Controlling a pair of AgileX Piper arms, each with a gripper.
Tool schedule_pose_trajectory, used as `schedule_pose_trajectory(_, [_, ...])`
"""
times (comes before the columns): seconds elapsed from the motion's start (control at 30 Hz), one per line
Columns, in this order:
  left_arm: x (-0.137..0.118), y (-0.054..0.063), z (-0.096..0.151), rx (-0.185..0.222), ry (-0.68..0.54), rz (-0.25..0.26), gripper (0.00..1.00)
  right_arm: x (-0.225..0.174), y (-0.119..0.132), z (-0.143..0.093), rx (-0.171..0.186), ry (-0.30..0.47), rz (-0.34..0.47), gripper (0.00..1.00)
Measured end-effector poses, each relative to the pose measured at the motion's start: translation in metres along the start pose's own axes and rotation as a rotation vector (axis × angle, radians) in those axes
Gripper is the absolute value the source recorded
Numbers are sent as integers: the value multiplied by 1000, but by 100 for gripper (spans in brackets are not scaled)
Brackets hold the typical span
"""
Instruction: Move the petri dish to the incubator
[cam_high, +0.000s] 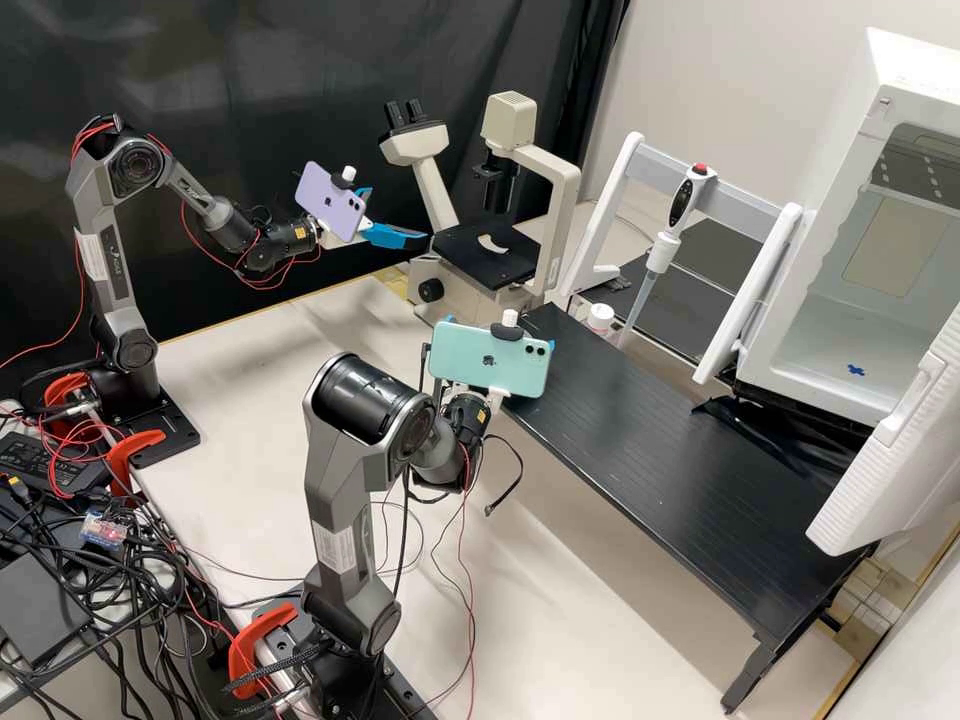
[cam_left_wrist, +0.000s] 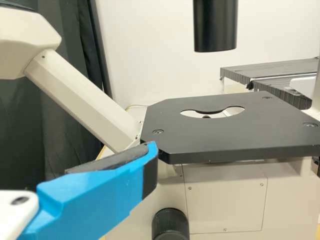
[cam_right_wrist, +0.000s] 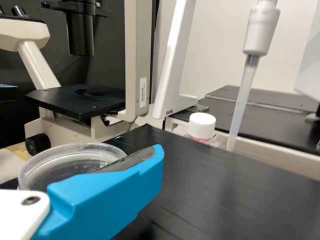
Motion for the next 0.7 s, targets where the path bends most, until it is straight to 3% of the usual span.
schedule_pose_trajectory(0.13, [0,0,0,0,0,0,100,2,-5,2,27,6,-34,100])
schedule_pose_trajectory(0.4, [0,0,0,0,0,0,100,4,-10,8,40,-7,-68,100])
schedule_pose_trajectory(0.7, [0,0,0,0,0,0,100,6,-8,11,0,-16,-59,100])
